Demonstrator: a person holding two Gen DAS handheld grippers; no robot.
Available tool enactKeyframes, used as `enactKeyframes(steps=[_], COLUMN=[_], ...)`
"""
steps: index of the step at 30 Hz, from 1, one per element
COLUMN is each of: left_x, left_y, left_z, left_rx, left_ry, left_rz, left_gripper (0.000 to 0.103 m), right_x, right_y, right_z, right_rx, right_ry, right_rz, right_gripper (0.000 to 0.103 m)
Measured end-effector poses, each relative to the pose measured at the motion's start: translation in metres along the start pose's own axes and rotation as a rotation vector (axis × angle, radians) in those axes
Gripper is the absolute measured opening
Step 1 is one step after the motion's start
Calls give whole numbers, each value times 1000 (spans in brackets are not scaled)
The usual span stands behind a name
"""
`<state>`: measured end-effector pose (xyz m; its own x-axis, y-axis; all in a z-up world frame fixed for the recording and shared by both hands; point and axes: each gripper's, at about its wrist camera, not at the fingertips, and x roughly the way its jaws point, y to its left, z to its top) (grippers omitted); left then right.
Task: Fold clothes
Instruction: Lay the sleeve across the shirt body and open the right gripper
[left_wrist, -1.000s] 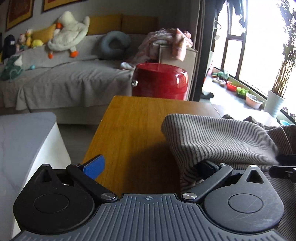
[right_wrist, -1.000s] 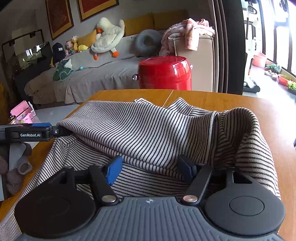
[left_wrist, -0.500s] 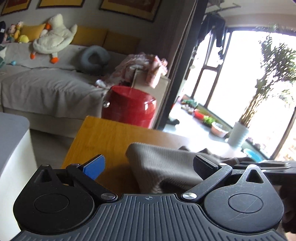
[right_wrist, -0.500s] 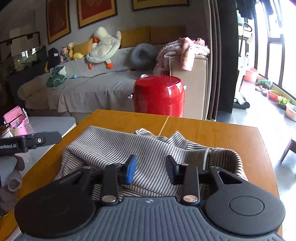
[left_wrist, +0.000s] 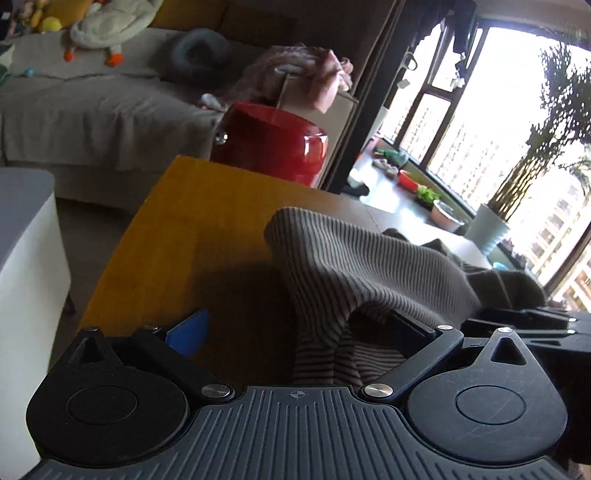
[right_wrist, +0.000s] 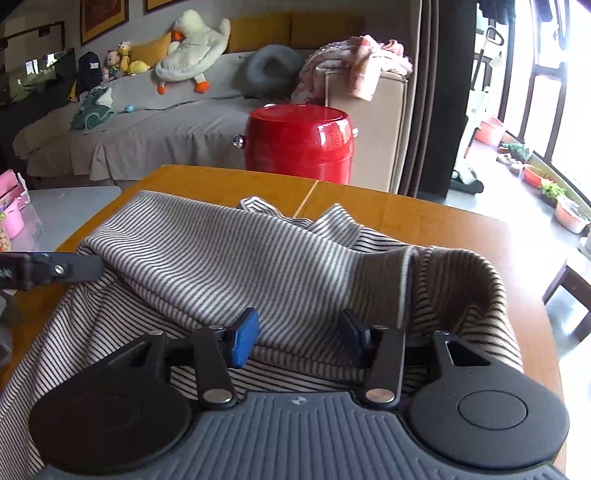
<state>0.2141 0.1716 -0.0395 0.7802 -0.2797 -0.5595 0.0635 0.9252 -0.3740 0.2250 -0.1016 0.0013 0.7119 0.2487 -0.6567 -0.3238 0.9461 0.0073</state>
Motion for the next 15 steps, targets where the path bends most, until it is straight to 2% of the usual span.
enactKeyframes(steps=[3,5,8,10,11,12,13,15], left_x=[-20,-28,-21,-6,2,9,14,14], left_y=[4,2,-20,-39,-46,-51,-51,-43], left_z=[5,6,2,-7,-12,-16,-17,-14], left_rx=[-22,-23,18,86,126,157,156,111], left_ry=[-92,-139,-135,-89,-65,-39,-14,-15], left_rz=[-61,-122,-232,-220,-179,-138,-114,-131], left_gripper=[103,103,103,103,103,103,103,103], right_x=[-16,-25,-21,-5,5,8,7,4], right_y=[-1,2,8,13,12,9,4,-2], right_z=[1,3,5,1,-3,-5,-6,-4], right_rx=[-8,-18,-35,-64,-68,-53,-24,12], right_ry=[-38,-69,-56,1,28,12,9,18], right_rz=[-17,11,56,31,13,18,34,38], right_gripper=[47,46,45,45,45,50,50,50])
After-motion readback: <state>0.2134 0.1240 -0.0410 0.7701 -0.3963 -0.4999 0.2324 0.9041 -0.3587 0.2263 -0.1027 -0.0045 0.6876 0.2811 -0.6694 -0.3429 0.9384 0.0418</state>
